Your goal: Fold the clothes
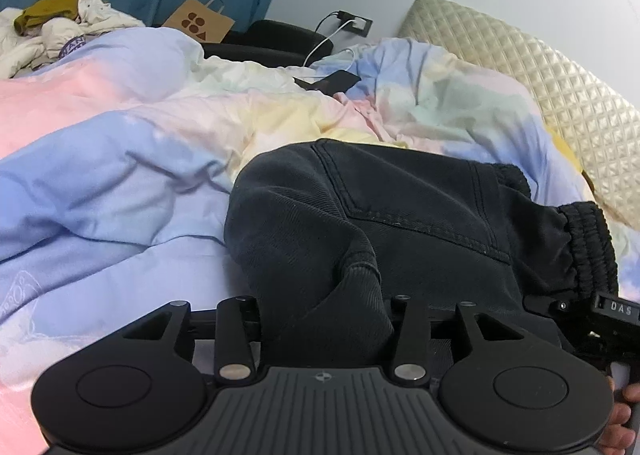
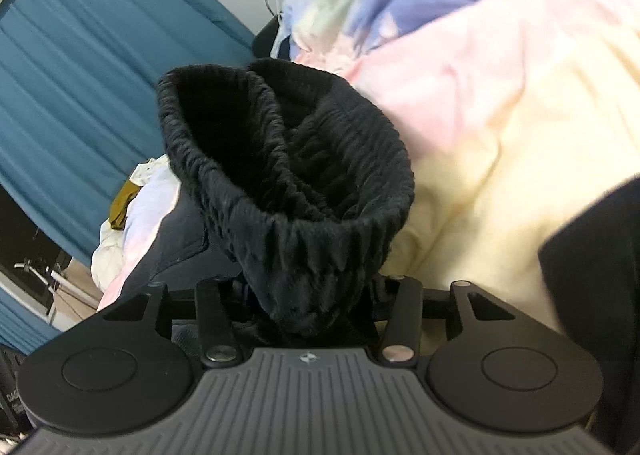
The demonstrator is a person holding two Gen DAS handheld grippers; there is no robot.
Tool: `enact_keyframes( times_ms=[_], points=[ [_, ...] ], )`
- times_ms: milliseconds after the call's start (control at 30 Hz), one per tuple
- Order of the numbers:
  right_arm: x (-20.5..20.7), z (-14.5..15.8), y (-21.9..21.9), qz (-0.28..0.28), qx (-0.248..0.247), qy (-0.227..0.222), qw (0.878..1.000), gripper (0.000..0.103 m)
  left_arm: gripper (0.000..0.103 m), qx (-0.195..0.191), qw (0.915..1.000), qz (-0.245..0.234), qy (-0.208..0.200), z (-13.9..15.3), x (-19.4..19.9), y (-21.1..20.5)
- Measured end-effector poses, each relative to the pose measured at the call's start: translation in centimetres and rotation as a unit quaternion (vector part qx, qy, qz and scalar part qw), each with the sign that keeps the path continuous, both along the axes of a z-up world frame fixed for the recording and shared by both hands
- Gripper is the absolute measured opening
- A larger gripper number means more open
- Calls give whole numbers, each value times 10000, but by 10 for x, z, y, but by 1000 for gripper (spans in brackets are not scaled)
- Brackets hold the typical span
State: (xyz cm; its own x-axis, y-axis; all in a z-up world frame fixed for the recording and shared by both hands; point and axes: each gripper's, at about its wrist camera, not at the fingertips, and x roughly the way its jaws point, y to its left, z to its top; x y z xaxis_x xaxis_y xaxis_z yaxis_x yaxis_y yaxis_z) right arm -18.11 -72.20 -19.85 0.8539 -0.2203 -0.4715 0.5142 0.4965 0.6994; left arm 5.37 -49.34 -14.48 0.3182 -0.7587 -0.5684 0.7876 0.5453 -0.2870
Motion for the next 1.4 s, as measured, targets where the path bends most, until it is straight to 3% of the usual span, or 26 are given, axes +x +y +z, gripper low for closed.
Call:
enact_keyframes(
  times_ms=[133, 333, 500, 667, 967, 1167, 1267, 1400],
  points=[
    [-2, 12, 6, 14, 86, 122, 9999, 53, 46, 91, 9999, 21, 70, 10, -4, 6],
    [-16, 50, 23, -58, -248, 647, 9976, 62, 69, 523, 9981, 206, -266, 35, -21, 18],
    [-31, 88, 47, -107, -838, 1090, 9904, 63, 83, 290, 9969, 210, -704, 73, -48, 46],
    [-50, 127, 77, -110, -1413, 1138, 9834, 64, 94, 138, 9924, 146, -1218, 118, -86, 73],
    [-70, 194, 149, 76, -2140, 995, 9717, 67, 97, -150, 9905, 268, -1337, 191, -145, 135],
    [-79, 216, 195, 232, -2363, 937, 9669, 70, 100, -245, 9879, 438, -1468, 221, -173, 179],
    [-84, 223, 216, 295, -2493, 876, 9640, 77, 103, -279, 9875, 507, -1469, 229, -183, 202],
    [-92, 231, 249, 298, -2729, 744, 9587, 102, 103, -217, 9860, 588, -1545, 232, -194, 228]
  ],
)
